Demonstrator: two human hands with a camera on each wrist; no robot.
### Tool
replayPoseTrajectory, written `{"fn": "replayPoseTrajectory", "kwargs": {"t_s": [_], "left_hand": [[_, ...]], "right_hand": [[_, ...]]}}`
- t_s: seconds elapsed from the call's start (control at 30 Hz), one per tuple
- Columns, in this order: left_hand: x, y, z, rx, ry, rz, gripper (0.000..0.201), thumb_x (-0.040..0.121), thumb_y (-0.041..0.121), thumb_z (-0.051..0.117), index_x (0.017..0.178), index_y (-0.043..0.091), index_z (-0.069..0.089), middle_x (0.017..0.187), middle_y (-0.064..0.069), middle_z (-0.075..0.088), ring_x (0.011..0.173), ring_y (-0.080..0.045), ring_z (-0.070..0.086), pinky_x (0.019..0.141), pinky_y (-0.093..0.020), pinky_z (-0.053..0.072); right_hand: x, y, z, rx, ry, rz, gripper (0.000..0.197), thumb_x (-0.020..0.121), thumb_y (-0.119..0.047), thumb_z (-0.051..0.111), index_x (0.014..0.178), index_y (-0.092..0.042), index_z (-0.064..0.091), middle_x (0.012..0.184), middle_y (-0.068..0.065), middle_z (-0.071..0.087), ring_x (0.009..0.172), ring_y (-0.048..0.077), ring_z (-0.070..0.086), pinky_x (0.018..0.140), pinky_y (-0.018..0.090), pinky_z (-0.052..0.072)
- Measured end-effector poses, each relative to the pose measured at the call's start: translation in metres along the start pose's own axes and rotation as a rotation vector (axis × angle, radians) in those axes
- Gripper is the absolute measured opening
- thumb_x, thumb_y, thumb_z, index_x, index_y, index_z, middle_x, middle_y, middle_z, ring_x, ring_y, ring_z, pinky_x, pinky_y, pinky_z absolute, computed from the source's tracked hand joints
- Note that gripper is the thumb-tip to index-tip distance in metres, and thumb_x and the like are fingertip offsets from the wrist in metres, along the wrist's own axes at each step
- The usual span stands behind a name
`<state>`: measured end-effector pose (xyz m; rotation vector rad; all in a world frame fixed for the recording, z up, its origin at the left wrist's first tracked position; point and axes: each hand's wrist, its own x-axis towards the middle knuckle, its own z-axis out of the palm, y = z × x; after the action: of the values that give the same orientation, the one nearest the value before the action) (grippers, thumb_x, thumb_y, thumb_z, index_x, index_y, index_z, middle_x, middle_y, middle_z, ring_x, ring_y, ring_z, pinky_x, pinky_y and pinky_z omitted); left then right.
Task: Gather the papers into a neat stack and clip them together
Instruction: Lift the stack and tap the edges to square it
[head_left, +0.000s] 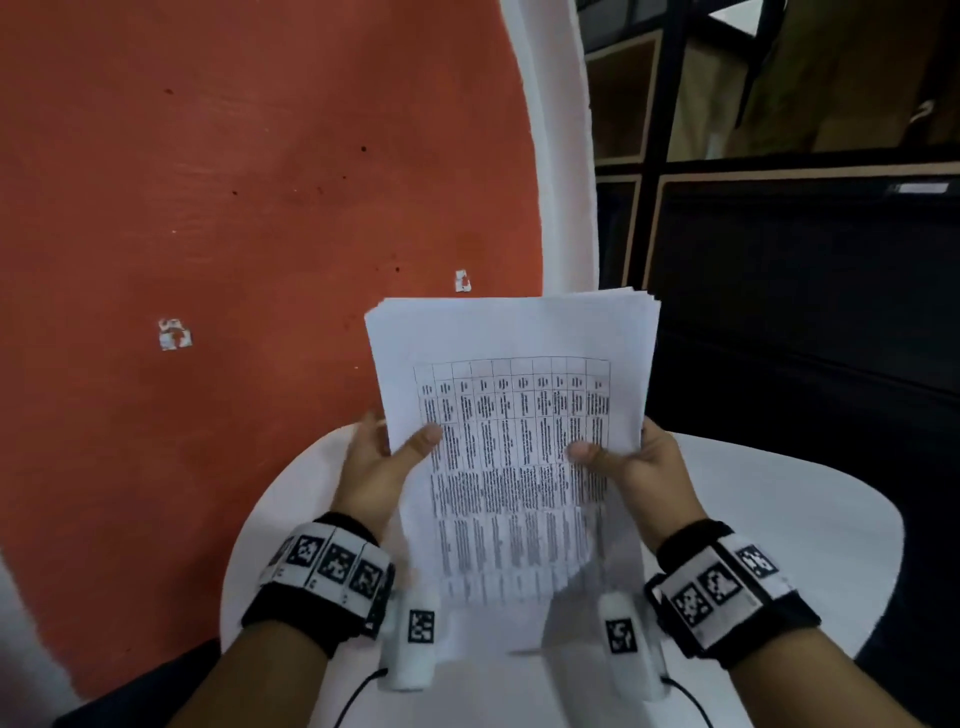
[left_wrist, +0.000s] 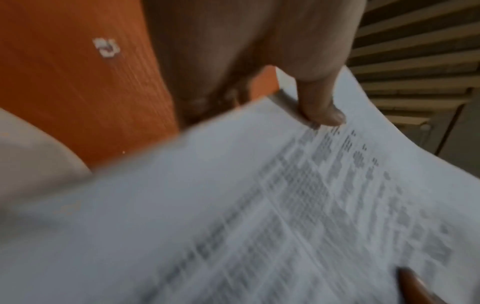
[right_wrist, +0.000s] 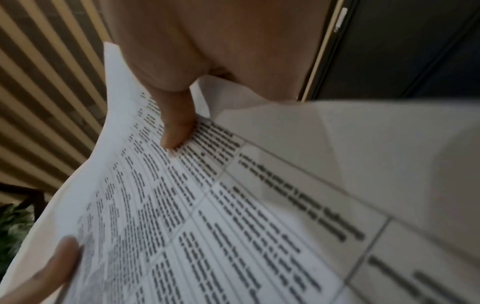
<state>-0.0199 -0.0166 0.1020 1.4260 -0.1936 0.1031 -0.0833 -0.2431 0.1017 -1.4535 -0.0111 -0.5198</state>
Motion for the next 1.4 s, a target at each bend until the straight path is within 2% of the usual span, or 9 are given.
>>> {"fn": "replayPoseTrajectory", "kwargs": {"t_s": [0.1, 0.3, 0.43, 0.63, 0.87, 1.03, 1.13, 1.23, 1.4], "left_hand": [[-0.004, -0.006, 0.014, 0.032, -0.019, 0.109, 0.028, 0.076, 0.018, 0.074, 0.099, 0.029, 0.062, 0.093, 0.018, 0.067, 0.08, 0.013, 0.063, 0.072, -0.012, 0.049], [-0.01, -0.04, 0.014, 0.038, 0.031, 0.087, 0.052, 0.073, 0.012, 0.077, 0.118, 0.017, 0.052, 0.108, 0.003, 0.067, 0.099, -0.009, 0.063, 0.075, -0.022, 0.05], [-0.002, -0.039, 0.017, 0.057, 0.037, 0.102, 0.032, 0.08, 0.018, 0.071, 0.109, 0.026, 0.061, 0.106, 0.006, 0.07, 0.1, -0.008, 0.064, 0.089, -0.03, 0.05], [0.004, -0.025, 0.018, 0.001, 0.067, 0.181, 0.031, 0.082, 0.017, 0.069, 0.108, 0.026, 0.054, 0.103, 0.009, 0.067, 0.095, -0.004, 0.064, 0.08, -0.024, 0.051], [0.001, -0.041, 0.015, 0.055, 0.03, 0.146, 0.017, 0.089, 0.019, 0.059, 0.104, 0.028, 0.062, 0.1, 0.013, 0.068, 0.09, 0.006, 0.064, 0.081, -0.022, 0.048], [0.006, -0.026, 0.013, -0.006, 0.073, 0.214, 0.04, 0.086, 0.013, 0.064, 0.119, 0.019, 0.042, 0.1, 0.015, 0.062, 0.087, 0.008, 0.061, 0.074, -0.012, 0.047], [0.005, -0.031, 0.012, -0.009, 0.046, 0.14, 0.041, 0.085, 0.016, 0.065, 0.121, 0.017, 0.046, 0.105, 0.009, 0.064, 0.097, -0.005, 0.061, 0.086, -0.025, 0.049], [0.007, -0.032, 0.016, 0.053, 0.035, 0.159, 0.017, 0.088, 0.017, 0.061, 0.103, 0.025, 0.06, 0.097, 0.013, 0.066, 0.095, -0.011, 0.062, 0.082, -0.024, 0.049], [0.011, -0.017, 0.021, 0.116, 0.07, 0.288, 0.033, 0.088, 0.012, 0.062, 0.114, 0.026, 0.047, 0.098, 0.021, 0.06, 0.086, 0.012, 0.058, 0.074, -0.01, 0.046]], "right_hand": [[-0.005, 0.007, 0.003, -0.006, 0.036, -0.006, 0.044, 0.076, 0.002, 0.071, 0.115, -0.014, 0.061, 0.103, 0.002, 0.073, 0.095, 0.018, 0.07, 0.08, 0.028, 0.056], [-0.02, 0.04, -0.006, -0.034, 0.082, 0.059, 0.047, 0.08, 0.003, 0.067, 0.121, -0.017, 0.053, 0.111, 0.0, 0.068, 0.105, 0.019, 0.065, 0.086, 0.033, 0.055], [-0.018, 0.042, 0.001, -0.045, 0.073, 0.071, 0.036, 0.086, 0.001, 0.061, 0.111, -0.024, 0.058, 0.104, -0.008, 0.069, 0.102, 0.011, 0.064, 0.086, 0.028, 0.052], [-0.005, 0.028, -0.002, -0.011, 0.065, -0.016, 0.048, 0.087, 0.004, 0.058, 0.125, -0.023, 0.045, 0.111, -0.01, 0.063, 0.099, 0.003, 0.062, 0.081, 0.019, 0.053], [-0.009, 0.045, 0.002, -0.124, 0.036, 0.08, 0.039, 0.09, 0.001, 0.054, 0.117, -0.028, 0.05, 0.103, -0.013, 0.062, 0.101, 0.016, 0.06, 0.073, 0.018, 0.046], [0.002, 0.026, 0.002, -0.053, 0.033, 0.003, 0.055, 0.085, 0.009, 0.054, 0.123, -0.026, 0.037, 0.11, -0.007, 0.059, 0.097, 0.007, 0.06, 0.062, 0.01, 0.052], [0.004, 0.032, 0.002, -0.067, 0.059, 0.027, 0.053, 0.085, 0.007, 0.056, 0.126, -0.023, 0.042, 0.109, -0.003, 0.062, 0.105, 0.016, 0.061, 0.07, 0.015, 0.053], [0.005, 0.032, 0.007, -0.124, 0.075, 0.031, 0.037, 0.088, 0.001, 0.057, 0.114, -0.024, 0.053, 0.109, 0.003, 0.065, 0.108, 0.026, 0.06, 0.082, 0.027, 0.052], [0.007, 0.017, 0.012, -0.123, 0.035, -0.112, 0.049, 0.087, 0.006, 0.055, 0.11, -0.037, 0.05, 0.1, -0.011, 0.064, 0.087, 0.0, 0.064, 0.067, 0.02, 0.055]]}}
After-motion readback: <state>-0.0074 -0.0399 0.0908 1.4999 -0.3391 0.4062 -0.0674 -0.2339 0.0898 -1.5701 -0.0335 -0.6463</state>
